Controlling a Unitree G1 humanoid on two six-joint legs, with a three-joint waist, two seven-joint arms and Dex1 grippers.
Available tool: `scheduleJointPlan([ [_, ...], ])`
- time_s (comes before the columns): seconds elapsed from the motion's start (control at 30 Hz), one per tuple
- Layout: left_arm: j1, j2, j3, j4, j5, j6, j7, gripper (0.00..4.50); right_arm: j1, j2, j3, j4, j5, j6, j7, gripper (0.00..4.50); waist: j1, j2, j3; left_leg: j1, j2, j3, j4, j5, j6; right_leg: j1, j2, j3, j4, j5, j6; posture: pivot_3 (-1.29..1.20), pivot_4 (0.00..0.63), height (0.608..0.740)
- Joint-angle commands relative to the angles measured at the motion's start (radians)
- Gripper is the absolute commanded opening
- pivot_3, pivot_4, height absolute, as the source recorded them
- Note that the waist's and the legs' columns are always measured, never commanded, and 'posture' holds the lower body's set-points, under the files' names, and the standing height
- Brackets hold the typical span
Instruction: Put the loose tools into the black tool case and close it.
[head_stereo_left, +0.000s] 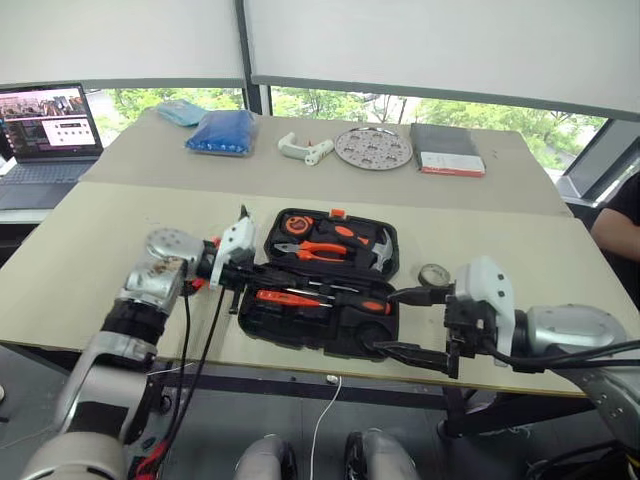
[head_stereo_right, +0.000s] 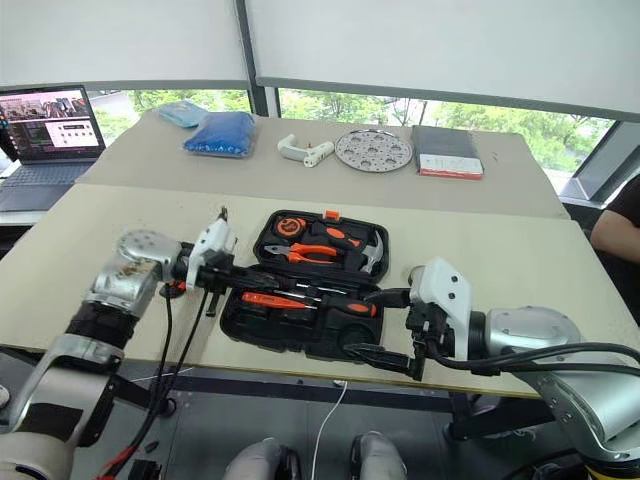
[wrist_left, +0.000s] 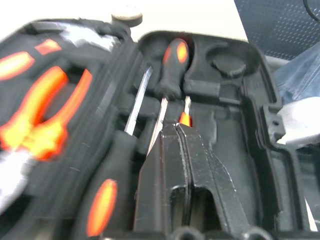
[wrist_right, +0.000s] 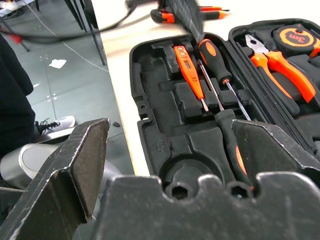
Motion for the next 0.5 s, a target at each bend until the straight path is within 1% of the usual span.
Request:
scheduleJointPlan([
  [0.03,-0.002,-0.009,0.015,0.010,0.033,-0.056,0.024,0.04,-0.017,0.001,-0.015,-0.004,0.013,-0.010,0.000,4.50,0.000,0.000,0.000,0.000,0.000,0.000,0.000,0.000,0.000,0.000,0.000,0.000,0.000,0.000,0.000,0.00,0.150,0.718],
  [0.2,0.023,-0.010,0.002,0.010,0.059,-0.087,0.006,0.04,-0.020,-0.002,-0.016,-0.004,0.016,-0.005,-0.003,4.50,0.001,0.000,0.000,0.000,0.000,0.000,0.000,0.000,0.000,0.000,0.000,0.000,0.000,0.000,0.000,0.00,0.150,0.718],
  [0.5,0.063,0.020,-0.003,0.094,0.136,-0.204,0.010,0.04,-0.032,0.003,-0.011,0.006,0.017,0.003,-0.012,4.50,-0.001,0.001,0.000,0.002,0.000,0.000,0.000,-0.001,0.001,0.001,-0.001,0.000,0.000,0.000,0.000,0.00,0.150,0.718],
])
